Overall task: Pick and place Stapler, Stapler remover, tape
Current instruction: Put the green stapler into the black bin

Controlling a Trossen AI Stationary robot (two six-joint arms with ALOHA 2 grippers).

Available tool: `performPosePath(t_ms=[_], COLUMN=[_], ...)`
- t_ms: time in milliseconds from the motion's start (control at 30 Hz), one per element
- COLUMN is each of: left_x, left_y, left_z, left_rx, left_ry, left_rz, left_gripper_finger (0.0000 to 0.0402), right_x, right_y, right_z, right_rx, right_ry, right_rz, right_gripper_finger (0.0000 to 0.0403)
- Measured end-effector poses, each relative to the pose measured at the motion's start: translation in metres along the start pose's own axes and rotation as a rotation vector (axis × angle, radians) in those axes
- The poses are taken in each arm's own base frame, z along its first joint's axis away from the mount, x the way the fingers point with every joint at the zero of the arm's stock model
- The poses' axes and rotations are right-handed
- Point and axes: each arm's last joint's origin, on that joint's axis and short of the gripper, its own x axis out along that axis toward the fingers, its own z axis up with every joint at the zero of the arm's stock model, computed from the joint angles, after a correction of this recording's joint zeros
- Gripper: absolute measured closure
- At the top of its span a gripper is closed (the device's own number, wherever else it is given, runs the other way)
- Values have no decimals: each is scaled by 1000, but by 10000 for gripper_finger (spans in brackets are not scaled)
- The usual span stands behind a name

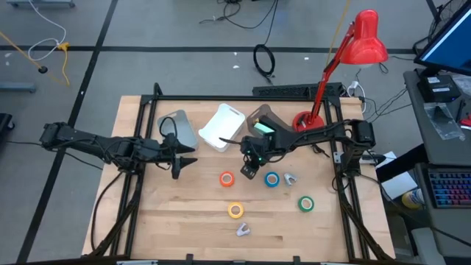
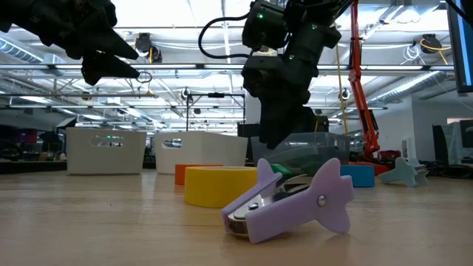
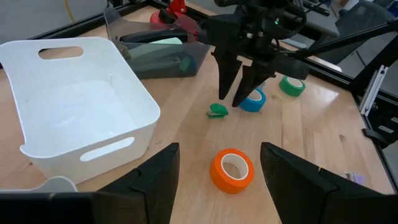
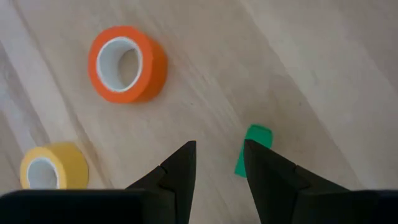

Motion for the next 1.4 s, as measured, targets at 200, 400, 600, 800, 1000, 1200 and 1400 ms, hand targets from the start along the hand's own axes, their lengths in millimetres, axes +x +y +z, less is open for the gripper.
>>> performPosePath(t_ms=[200,400,600,800,1000,1200,1400], left_x=[0,0,0,0,0,0,0], left_y=[0,0,0,0,0,0,0], left_z=[0,0,0,0,0,0,0], left_rx=[0,0,0,0,0,-2,-4], left_ry=[0,0,0,0,0,0,0], left_rz=[0,0,0,0,0,0,0], left_gripper_finger=[174,174,174,174,174,174,174], right_x=[0,0,0,0,0,0,0], right_y=[-3,-2,-2,-1,-1,0,0], right_z=[0,0,-1,-1,-2,-2,-2], right_rx=[19,0,-1,-7,-8,-16,-40], right_ry=[-8,-6,-6,-2,2,-2,-2], right_rz=[-41,-38,-39,-34,-35,-32,-34], right_gripper_finger=[276,276,276,276,276,276,271])
